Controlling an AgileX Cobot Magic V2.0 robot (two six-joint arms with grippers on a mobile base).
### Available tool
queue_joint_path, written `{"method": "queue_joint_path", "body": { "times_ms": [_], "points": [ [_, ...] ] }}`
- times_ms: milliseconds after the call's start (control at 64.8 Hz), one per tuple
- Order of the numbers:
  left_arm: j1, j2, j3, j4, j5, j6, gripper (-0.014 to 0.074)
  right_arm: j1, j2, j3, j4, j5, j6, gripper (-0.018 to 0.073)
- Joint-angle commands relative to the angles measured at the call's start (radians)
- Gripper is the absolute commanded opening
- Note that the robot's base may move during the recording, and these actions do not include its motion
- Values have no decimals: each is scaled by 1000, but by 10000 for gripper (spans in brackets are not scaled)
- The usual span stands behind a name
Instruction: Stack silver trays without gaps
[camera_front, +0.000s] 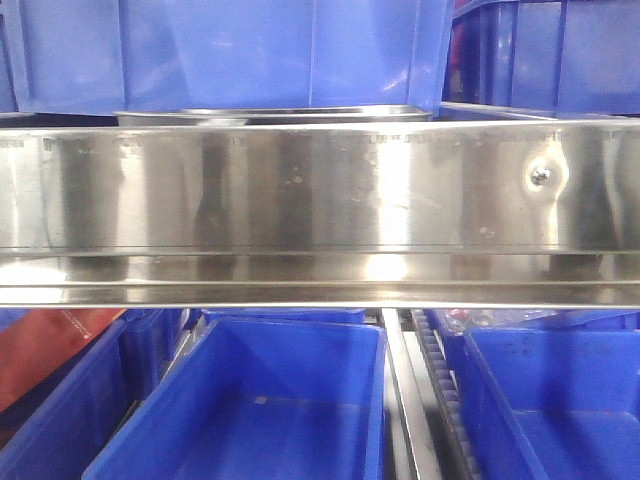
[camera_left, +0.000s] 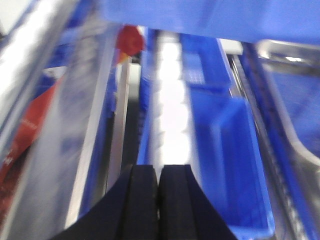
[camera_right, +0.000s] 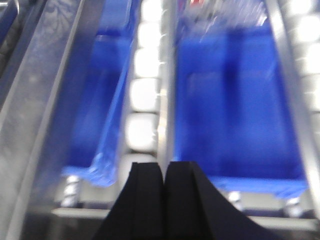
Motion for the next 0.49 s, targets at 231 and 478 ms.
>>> {"method": "queue_joint_path", "body": {
  "times_ms": [231, 478],
  "points": [
    [-81, 268, -341, 115, 172, -204, -15, 230, 279, -304, -296, 129, 407, -56],
    [-106, 443, -559, 116, 342, -222, -15, 397, 531, -619, -382, 309, 513, -56]
  ]
}}
